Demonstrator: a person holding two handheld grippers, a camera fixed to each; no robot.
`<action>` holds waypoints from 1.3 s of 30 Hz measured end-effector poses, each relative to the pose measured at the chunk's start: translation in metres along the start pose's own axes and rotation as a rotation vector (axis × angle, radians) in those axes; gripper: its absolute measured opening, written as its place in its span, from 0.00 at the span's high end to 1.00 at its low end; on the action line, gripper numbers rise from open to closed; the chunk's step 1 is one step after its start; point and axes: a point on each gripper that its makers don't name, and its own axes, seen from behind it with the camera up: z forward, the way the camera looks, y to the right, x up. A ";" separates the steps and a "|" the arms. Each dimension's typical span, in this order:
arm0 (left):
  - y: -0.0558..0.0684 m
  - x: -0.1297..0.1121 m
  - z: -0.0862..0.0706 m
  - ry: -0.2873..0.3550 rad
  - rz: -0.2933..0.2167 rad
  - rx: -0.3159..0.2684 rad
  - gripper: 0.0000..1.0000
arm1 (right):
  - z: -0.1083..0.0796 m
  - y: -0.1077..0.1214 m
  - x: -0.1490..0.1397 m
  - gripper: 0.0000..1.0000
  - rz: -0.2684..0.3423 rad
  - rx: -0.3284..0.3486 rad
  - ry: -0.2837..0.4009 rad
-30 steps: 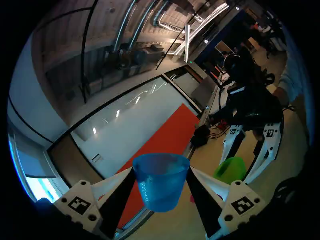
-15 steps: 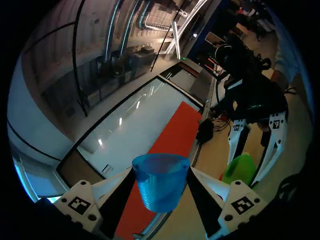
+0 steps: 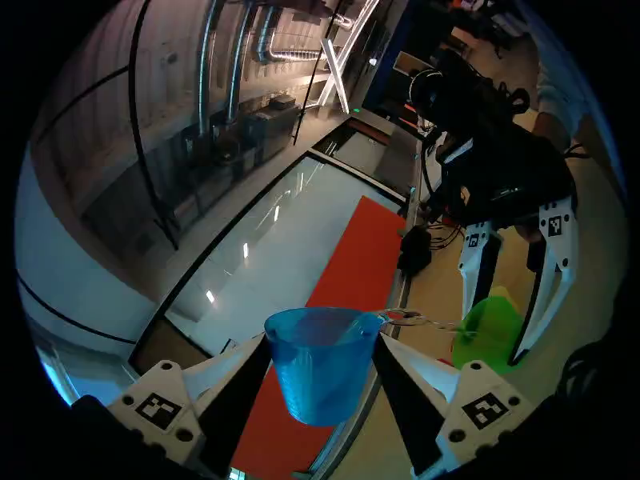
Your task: Pour water
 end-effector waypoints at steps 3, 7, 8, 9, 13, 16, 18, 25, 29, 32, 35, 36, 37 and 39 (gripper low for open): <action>-0.001 0.002 0.000 0.002 0.012 0.003 0.14 | -0.001 0.000 0.000 0.10 -0.001 0.000 0.001; -0.003 0.003 0.001 0.003 0.029 0.007 0.14 | -0.002 0.000 0.000 0.10 -0.003 0.000 0.001; -0.003 0.003 0.001 0.004 0.033 0.008 0.14 | -0.002 0.000 0.000 0.10 -0.003 0.000 0.001; -0.004 0.004 0.002 0.004 0.038 0.009 0.14 | -0.002 0.000 0.000 0.10 -0.004 0.000 0.001; -0.003 0.005 0.003 0.007 0.057 0.011 0.15 | -0.003 0.000 0.002 0.10 -0.008 -0.001 0.002; -0.004 0.007 0.003 0.009 0.072 0.014 0.14 | -0.003 0.000 0.002 0.10 -0.011 -0.002 0.003; -0.005 0.009 0.003 0.011 0.083 0.018 0.14 | -0.004 0.001 0.003 0.10 -0.012 -0.003 0.004; -0.009 0.012 0.002 0.014 0.118 0.028 0.14 | -0.005 0.001 0.003 0.10 -0.016 -0.005 0.006; -0.010 0.014 0.003 0.014 0.137 0.032 0.14 | -0.005 0.002 0.003 0.10 -0.019 -0.007 0.006; -0.011 0.015 0.003 0.015 0.151 0.033 0.14 | -0.005 0.002 0.003 0.10 -0.021 -0.007 0.007; -0.010 0.016 0.003 0.015 0.166 0.031 0.15 | -0.005 0.001 0.003 0.10 -0.022 -0.007 0.007; -0.010 0.016 0.003 0.014 0.172 0.030 0.14 | -0.005 0.001 0.004 0.10 -0.023 -0.007 0.008; -0.010 0.016 0.003 0.013 0.177 0.027 0.14 | -0.005 0.001 0.004 0.10 -0.023 -0.007 0.008; -0.009 0.017 0.003 0.012 0.189 0.024 0.14 | -0.005 0.002 0.004 0.10 -0.024 -0.007 0.009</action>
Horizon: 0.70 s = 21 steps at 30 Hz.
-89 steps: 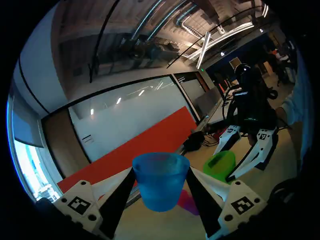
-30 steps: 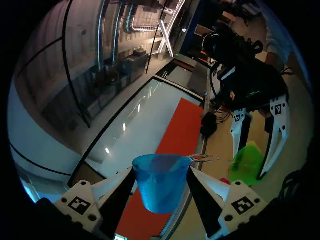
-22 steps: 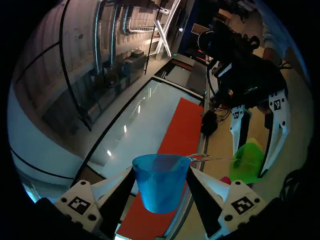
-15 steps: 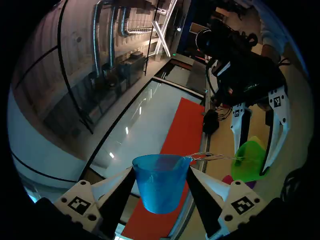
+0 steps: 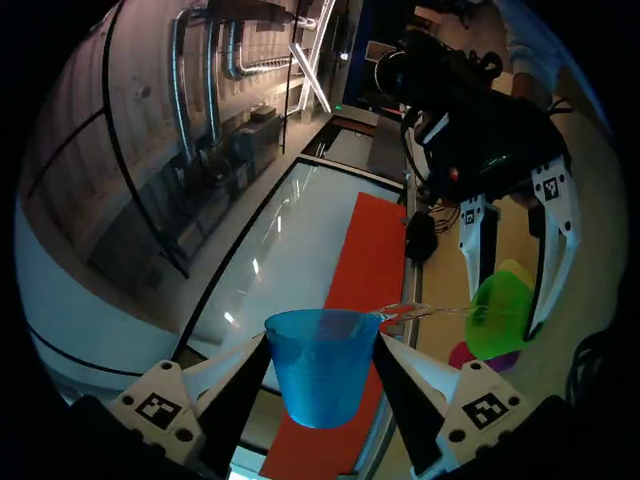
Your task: Pour water
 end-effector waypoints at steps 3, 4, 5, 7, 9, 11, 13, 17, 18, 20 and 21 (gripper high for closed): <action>0.000 0.002 0.000 0.002 0.014 -0.001 0.14 | 0.000 0.000 0.000 0.10 0.000 0.000 0.001; 0.000 0.002 0.001 0.003 0.017 0.000 0.14 | 0.000 0.000 0.001 0.10 0.000 0.000 0.002; -0.001 0.003 0.001 0.003 0.020 0.000 0.14 | 0.000 0.000 0.001 0.10 0.000 -0.001 0.002; -0.001 0.003 0.001 0.004 0.027 0.000 0.14 | 0.000 0.000 0.001 0.10 -0.001 -0.001 0.003; -0.001 0.004 0.001 0.005 0.034 0.001 0.14 | 0.000 0.000 0.001 0.10 -0.002 -0.001 0.004; -0.002 0.004 0.001 0.005 0.042 0.003 0.14 | -0.001 0.000 0.001 0.10 -0.003 -0.001 0.004; -0.003 0.005 0.001 0.005 0.053 0.003 0.14 | -0.001 0.001 0.001 0.10 -0.004 -0.003 0.004; -0.004 0.006 0.002 0.006 0.074 0.005 0.14 | -0.003 0.002 0.001 0.10 -0.006 -0.006 0.004; -0.004 0.007 0.002 0.007 0.080 0.005 0.14 | -0.003 0.002 0.001 0.10 -0.007 -0.007 0.004; -0.004 0.007 0.003 0.007 0.089 0.005 0.14 | -0.004 0.002 0.002 0.11 -0.008 -0.008 0.005; -0.004 0.008 0.003 0.007 0.095 0.006 0.14 | -0.005 0.003 0.002 0.11 -0.009 -0.009 0.005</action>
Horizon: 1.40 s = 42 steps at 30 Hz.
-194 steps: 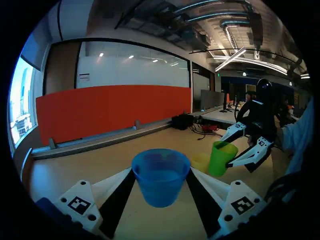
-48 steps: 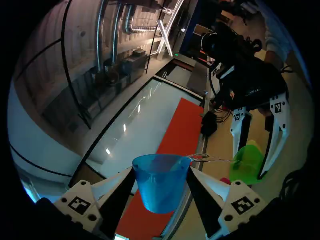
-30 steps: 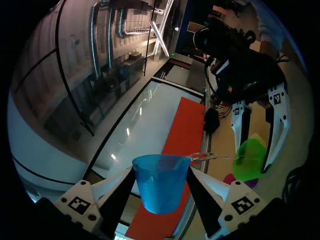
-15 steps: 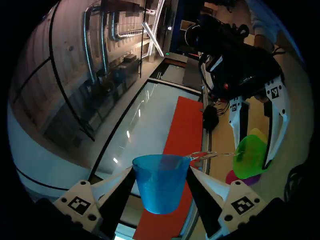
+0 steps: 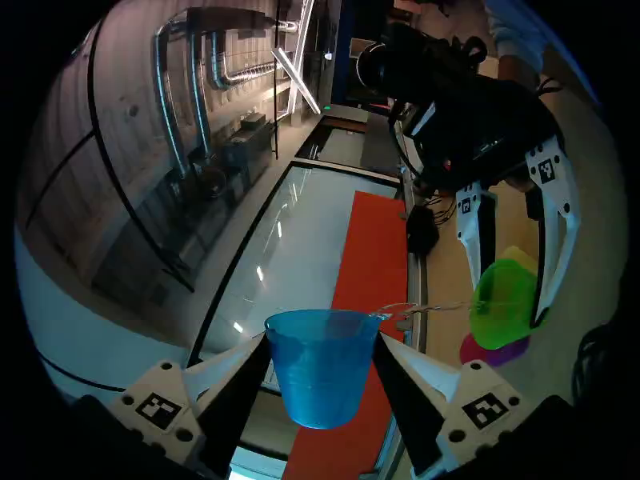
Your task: Pour water
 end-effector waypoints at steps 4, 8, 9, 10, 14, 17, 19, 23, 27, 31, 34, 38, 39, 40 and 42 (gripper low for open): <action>-0.002 0.002 0.000 0.003 0.025 0.004 0.14 | -0.001 0.000 0.001 0.10 -0.004 -0.002 0.002; -0.004 0.005 0.001 0.005 0.049 0.004 0.14 | -0.002 0.001 0.002 0.10 -0.005 -0.004 0.004; -0.005 0.005 0.001 0.006 0.055 0.005 0.14 | -0.002 0.001 0.002 0.11 -0.005 -0.005 0.004; -0.005 0.006 0.001 0.007 0.061 0.006 0.14 | -0.002 0.001 0.002 0.11 -0.005 -0.005 0.004; -0.008 0.007 0.001 0.010 0.085 0.010 0.14 | -0.002 0.002 0.002 0.10 -0.007 -0.008 0.005; -0.008 0.008 0.002 0.012 0.101 0.012 0.14 | -0.001 0.002 0.002 0.11 -0.008 -0.010 0.005; -0.008 0.009 0.003 0.014 0.111 0.012 0.14 | -0.001 0.002 0.003 0.11 -0.007 -0.010 0.007; -0.009 0.011 0.003 0.015 0.134 0.013 0.15 | -0.001 0.002 0.004 0.10 -0.008 -0.009 0.008; -0.010 0.013 0.003 0.016 0.164 0.016 0.14 | -0.001 0.002 0.005 0.11 -0.009 -0.010 0.010; -0.010 0.015 0.001 0.016 0.194 0.018 0.14 | -0.001 0.002 0.006 0.11 -0.007 -0.011 0.014; -0.009 0.017 0.000 0.018 0.213 0.021 0.14 | -0.001 0.002 0.007 0.11 -0.007 -0.012 0.015; -0.010 0.020 -0.001 0.023 0.238 0.026 0.14 | -0.001 0.002 0.007 0.11 -0.008 -0.013 0.016; -0.010 0.021 -0.001 0.024 0.245 0.027 0.14 | -0.001 0.002 0.008 0.11 -0.008 -0.013 0.016; -0.010 0.022 -0.001 0.025 0.253 0.028 0.14 | -0.001 0.003 0.008 0.11 -0.008 -0.014 0.016; -0.011 0.022 -0.001 0.026 0.269 0.030 0.14 | -0.001 0.003 0.008 0.11 -0.007 -0.015 0.017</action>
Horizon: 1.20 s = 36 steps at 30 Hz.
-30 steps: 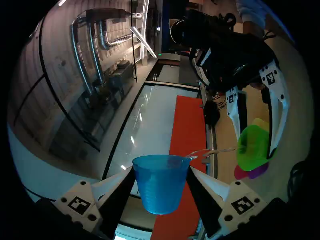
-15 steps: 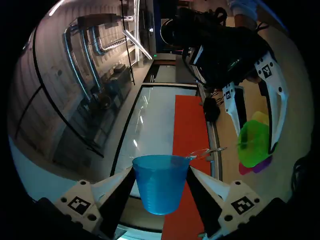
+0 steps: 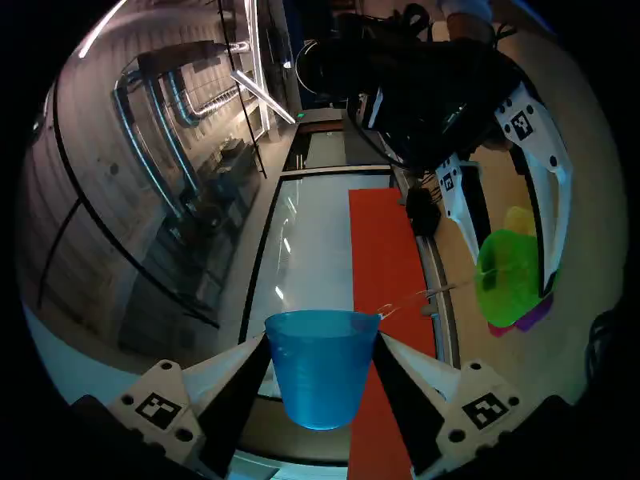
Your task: Pour water
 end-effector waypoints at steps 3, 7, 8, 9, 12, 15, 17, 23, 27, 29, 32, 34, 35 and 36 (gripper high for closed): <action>-0.001 0.000 0.000 0.000 0.024 0.001 0.14 | 0.000 0.001 0.000 0.11 0.001 -0.002 0.002; -0.001 0.000 0.001 0.001 0.051 0.003 0.14 | 0.000 0.001 0.001 0.11 0.004 -0.003 0.005; -0.001 0.001 0.001 0.003 0.056 0.004 0.14 | 0.000 0.001 0.001 0.11 0.004 -0.003 0.005; -0.001 0.001 0.002 0.004 0.062 0.005 0.14 | 0.000 0.001 0.001 0.11 0.005 -0.004 0.006; -0.002 0.003 0.002 0.007 0.074 0.009 0.14 | 0.000 0.001 0.001 0.11 0.005 -0.006 0.007; -0.001 0.004 0.002 0.009 0.075 0.010 0.14 | 0.001 0.002 0.000 0.11 0.006 -0.007 0.007; -0.001 0.005 0.003 0.012 0.073 0.012 0.14 | 0.001 0.002 0.000 0.11 0.007 -0.007 0.008; -0.002 0.005 0.003 0.014 0.060 0.010 0.14 | 0.001 0.002 0.000 0.11 0.008 -0.007 0.008; -0.001 0.001 0.003 0.004 0.021 0.007 0.14 | 0.002 0.001 0.000 0.11 0.008 -0.007 0.009; 0.000 -0.001 0.004 -0.002 -0.011 0.005 0.14 | 0.002 0.001 0.001 0.11 0.008 -0.007 0.011; 0.001 -0.004 0.004 -0.006 -0.070 0.001 0.15 | 0.002 0.002 0.001 0.11 0.009 -0.009 0.014; 0.004 -0.006 0.004 -0.011 -0.112 -0.003 0.15 | 0.001 0.002 0.002 0.11 0.009 -0.010 0.015; 0.005 -0.007 0.004 -0.013 -0.132 -0.005 0.15 | 0.001 0.002 0.002 0.11 0.009 -0.011 0.015; 0.006 -0.008 0.004 -0.015 -0.157 -0.008 0.15 | 0.001 0.002 0.003 0.11 0.009 -0.012 0.016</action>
